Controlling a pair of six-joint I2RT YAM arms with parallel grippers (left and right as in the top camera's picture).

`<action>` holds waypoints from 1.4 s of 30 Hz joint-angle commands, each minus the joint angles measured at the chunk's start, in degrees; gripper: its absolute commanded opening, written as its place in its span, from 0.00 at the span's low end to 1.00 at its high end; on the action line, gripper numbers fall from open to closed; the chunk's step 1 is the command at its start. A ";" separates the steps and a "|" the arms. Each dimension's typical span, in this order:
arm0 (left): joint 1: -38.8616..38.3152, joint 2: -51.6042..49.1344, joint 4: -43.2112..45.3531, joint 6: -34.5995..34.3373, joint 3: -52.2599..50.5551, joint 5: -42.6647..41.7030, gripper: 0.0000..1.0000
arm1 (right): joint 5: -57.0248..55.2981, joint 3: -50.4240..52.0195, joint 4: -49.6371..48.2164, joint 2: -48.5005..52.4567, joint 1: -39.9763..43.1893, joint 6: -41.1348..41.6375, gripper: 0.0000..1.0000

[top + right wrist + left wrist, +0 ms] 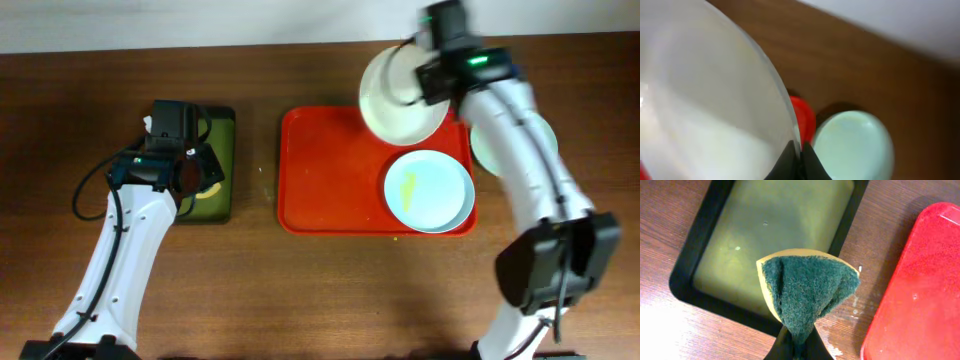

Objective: Clean dirty plates on tray and stack at the side
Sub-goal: 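Carry the blue plate with the right gripper to the table's right side, then grip the right blue plate rim with the right gripper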

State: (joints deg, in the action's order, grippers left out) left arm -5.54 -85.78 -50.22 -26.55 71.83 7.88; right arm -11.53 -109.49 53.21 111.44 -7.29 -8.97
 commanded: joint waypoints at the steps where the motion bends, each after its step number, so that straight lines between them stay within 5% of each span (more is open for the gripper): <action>1: 0.20 0.20 0.00 0.96 -0.17 -0.87 0.00 | 32.96 0.11 1.92 0.02 17.05 6.32 0.04; 8: 0.20 0.17 -0.02 0.96 -0.39 -1.07 0.00 | 32.33 4.20 2.43 7.43 39.87 11.23 0.04; 15: 0.20 -0.13 -0.02 0.96 -0.55 -1.07 0.00 | 26.45 4.39 2.82 12.72 41.35 11.23 0.04; 16: 0.20 -0.13 0.00 0.96 -0.55 -1.07 0.00 | 25.00 4.39 3.21 12.68 41.44 11.32 0.09; 18: 0.20 -0.13 0.04 0.94 -0.55 -1.07 0.00 | 24.37 4.39 4.22 12.68 41.55 11.65 0.71; 19: 0.20 -0.13 0.04 0.94 -0.55 -1.07 0.00 | 24.37 4.39 4.48 12.68 41.53 11.65 0.73; 23: 0.20 -0.13 -0.02 0.96 -0.55 -1.07 0.00 | 31.47 4.39 7.19 12.63 41.31 11.50 0.74; 27: 0.20 -0.13 0.04 0.94 -0.55 -1.09 0.00 | 43.17 4.46 10.32 12.66 36.74 0.26 0.59; 30: 0.20 -0.13 0.02 0.94 -0.55 -2.82 0.00 | 40.57 8.24 9.38 12.66 29.46 -9.25 0.58; 35: 0.20 -0.13 0.04 0.94 -0.55 -2.75 0.00 | 20.06 12.33 5.55 12.68 18.60 -5.05 0.56; 39: 0.20 -0.13 0.04 0.94 -0.55 -2.75 0.00 | 17.59 12.33 7.30 12.68 15.52 -1.99 0.41; 42: 0.20 -0.13 0.09 0.94 -0.55 -2.75 0.00 | 16.98 12.33 11.21 12.68 14.10 -1.03 0.41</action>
State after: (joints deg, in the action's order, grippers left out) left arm -5.54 -85.78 -50.17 -26.52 71.77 5.74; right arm 7.51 -97.47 62.67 123.98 8.05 -11.51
